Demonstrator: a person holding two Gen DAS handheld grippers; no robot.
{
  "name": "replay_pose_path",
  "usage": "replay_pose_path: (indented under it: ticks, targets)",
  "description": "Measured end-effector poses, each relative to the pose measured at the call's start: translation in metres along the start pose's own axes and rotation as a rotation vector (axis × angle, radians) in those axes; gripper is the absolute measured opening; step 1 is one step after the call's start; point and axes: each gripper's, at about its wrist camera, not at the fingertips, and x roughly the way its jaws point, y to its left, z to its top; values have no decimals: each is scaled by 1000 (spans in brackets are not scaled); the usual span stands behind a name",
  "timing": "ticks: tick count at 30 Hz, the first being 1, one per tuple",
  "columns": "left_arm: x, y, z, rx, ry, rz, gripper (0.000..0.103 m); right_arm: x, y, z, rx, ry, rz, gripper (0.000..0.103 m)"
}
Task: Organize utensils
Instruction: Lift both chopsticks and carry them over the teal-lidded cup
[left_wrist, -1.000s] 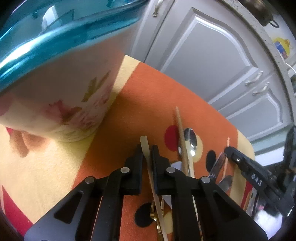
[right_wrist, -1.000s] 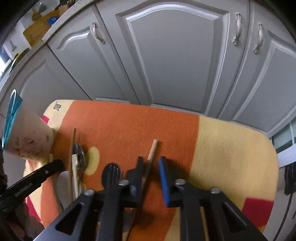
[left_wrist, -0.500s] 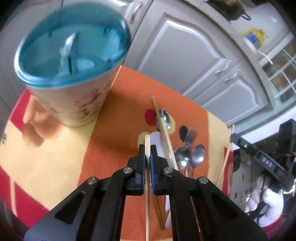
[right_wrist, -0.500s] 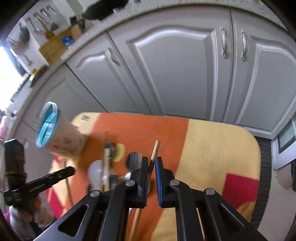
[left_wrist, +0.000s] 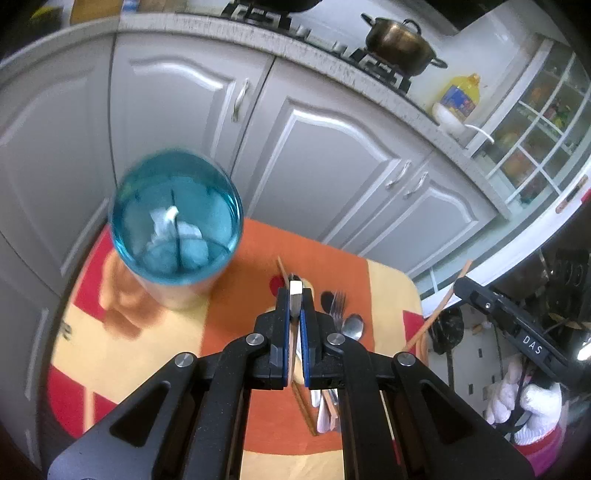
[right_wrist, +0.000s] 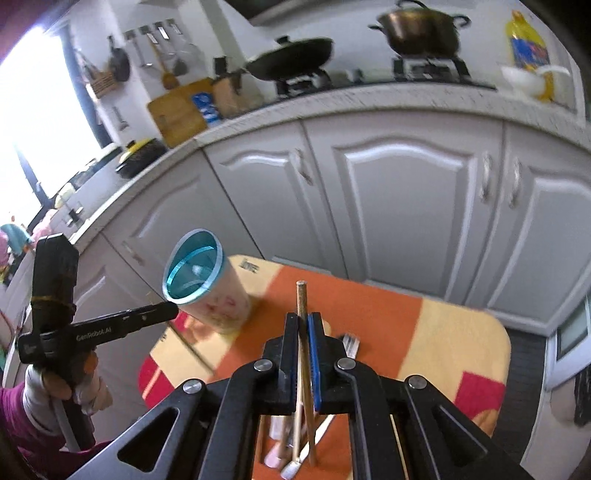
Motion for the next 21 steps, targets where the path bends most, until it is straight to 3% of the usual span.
replay_pose_path:
  ticks: [11,21]
  targets:
    - [-51,8,32,34,-39,-37,3,-16,54,52,-91,-81,79,5]
    - [-111,23,102,41,-142,-46,3,-29,114,132,-201,-184,150,5]
